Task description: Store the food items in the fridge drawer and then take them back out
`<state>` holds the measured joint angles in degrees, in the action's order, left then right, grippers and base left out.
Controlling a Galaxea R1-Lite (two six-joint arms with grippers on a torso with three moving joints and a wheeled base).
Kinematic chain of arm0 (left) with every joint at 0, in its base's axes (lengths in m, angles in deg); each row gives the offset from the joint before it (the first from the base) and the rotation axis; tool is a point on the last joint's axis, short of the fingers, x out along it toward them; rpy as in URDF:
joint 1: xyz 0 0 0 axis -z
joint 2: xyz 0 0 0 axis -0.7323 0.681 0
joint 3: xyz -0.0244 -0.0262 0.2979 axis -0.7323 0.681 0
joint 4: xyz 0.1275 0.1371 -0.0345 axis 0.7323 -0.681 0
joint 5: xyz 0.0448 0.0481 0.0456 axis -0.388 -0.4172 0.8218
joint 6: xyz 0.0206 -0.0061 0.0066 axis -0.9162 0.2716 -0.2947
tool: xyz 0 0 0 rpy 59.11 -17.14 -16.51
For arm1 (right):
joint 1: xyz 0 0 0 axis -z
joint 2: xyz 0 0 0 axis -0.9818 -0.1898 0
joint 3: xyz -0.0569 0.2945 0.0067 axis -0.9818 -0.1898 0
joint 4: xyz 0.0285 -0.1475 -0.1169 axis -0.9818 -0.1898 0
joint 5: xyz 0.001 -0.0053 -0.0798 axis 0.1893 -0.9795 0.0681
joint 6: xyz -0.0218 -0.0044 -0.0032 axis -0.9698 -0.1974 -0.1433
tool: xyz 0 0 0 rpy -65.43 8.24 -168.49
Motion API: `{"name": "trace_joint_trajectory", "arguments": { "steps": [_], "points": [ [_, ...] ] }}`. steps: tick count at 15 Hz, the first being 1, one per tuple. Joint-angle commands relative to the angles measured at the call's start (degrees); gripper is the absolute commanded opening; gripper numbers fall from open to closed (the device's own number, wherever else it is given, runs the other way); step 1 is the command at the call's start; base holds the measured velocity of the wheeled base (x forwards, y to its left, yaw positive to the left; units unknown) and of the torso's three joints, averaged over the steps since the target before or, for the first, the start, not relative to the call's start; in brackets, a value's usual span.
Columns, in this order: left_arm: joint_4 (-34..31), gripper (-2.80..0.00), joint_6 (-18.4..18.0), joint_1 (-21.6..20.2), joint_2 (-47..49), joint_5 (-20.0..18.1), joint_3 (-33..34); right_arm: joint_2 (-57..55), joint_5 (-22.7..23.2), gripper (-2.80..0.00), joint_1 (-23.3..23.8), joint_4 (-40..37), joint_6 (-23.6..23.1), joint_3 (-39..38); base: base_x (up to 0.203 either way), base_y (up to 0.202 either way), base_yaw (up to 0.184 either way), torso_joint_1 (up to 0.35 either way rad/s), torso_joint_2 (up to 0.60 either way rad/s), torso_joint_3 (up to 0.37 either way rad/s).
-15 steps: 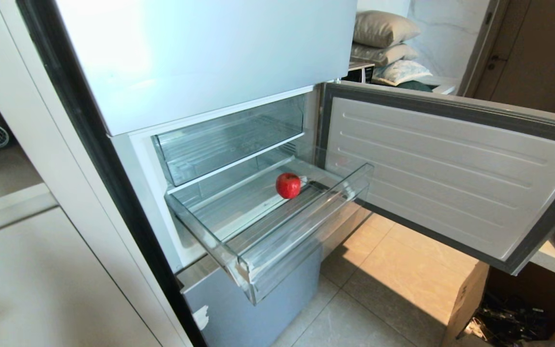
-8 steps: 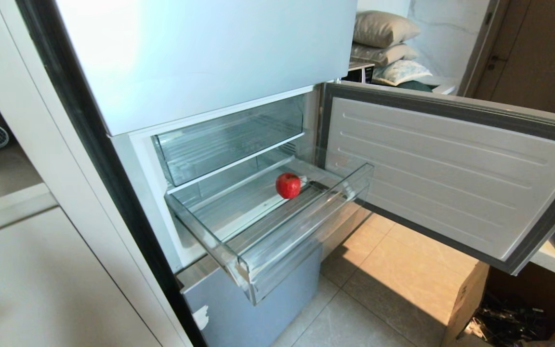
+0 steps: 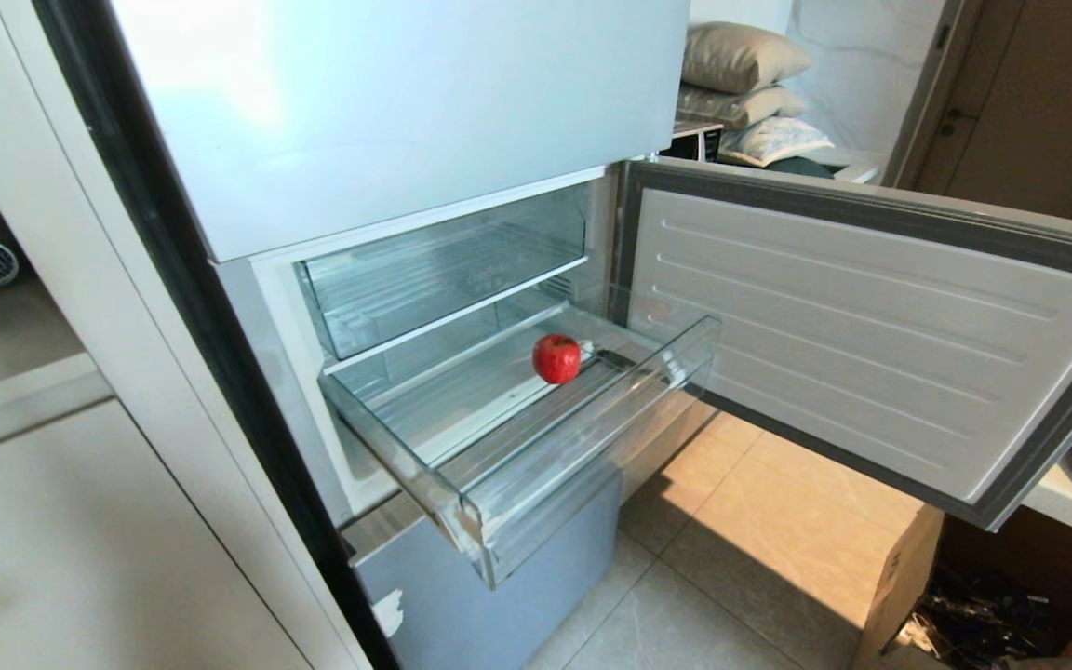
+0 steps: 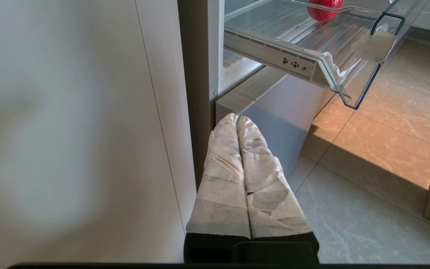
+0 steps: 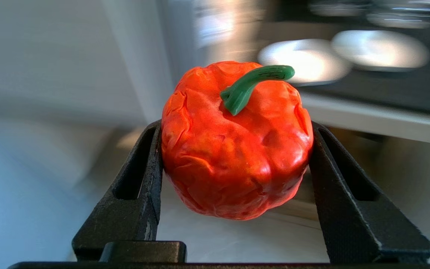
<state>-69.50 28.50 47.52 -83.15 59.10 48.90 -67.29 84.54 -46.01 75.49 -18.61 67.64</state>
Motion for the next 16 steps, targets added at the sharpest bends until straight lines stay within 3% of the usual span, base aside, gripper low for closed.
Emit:
{"name": "trace_joint_trajectory", "arguments": {
  "steps": [1, 3, 5, 7, 9, 10, 12, 16],
  "points": [
    [0.00, -2.80, 0.01, 0.00, 0.09, 0.02, 0.00, 16.01, -0.05, -2.80, -15.50, -6.65, 0.41, -3.14, 0.000, 0.000, 0.000, 0.000, 0.00, 0.000],
    [0.00, -2.80, 0.01, 0.00, 0.09, 0.02, 0.00, 31.09, -0.11, -2.80, -30.19, -18.45, 1.00, -5.02, 0.000, 0.000, 0.000, 0.000, 0.00, 0.000],
    [0.00, -2.80, 0.01, 0.00, 0.09, 0.02, 0.00, 44.30, 0.29, -2.80, -35.39, -30.66, 1.30, -6.17, 0.000, 0.000, 0.000, 0.000, 0.00, 0.000],
    [0.00, -2.80, 0.01, 0.00, 0.09, 0.02, 0.00, 52.15, 0.48, -2.80, -37.64, -41.17, 2.14, -6.94, 0.000, 0.000, 0.000, 0.000, 0.00, 0.000],
    [0.00, -2.80, -0.07, 0.00, 0.09, 0.02, 0.00, 52.91, -0.25, -2.80, -39.28, -48.18, 1.65, -7.62, 0.000, 0.000, 0.000, 0.000, 0.00, 0.000],
    [0.00, -2.80, -0.05, 0.00, 0.09, 0.02, 0.00, 52.58, 0.03, -2.80, -38.42, -47.80, -2.55, -7.65, 0.000, 0.000, 0.000, 0.000, 0.00, 0.000],
    [0.00, -2.80, -0.07, 0.00, 0.09, 0.02, 0.00, 54.71, 0.08, -2.80, -34.89, -47.91, -6.67, -7.71, 0.000, 0.000, 0.000, 0.000, 0.00, 0.000],
    [0.00, -2.80, -0.07, 0.00, 0.09, 0.02, 0.00, 68.81, -0.03, -2.80, -33.43, -50.57, -10.03, -7.62, 0.000, 0.000, 0.000, 0.000, 0.00, 0.000]
  ]
}}
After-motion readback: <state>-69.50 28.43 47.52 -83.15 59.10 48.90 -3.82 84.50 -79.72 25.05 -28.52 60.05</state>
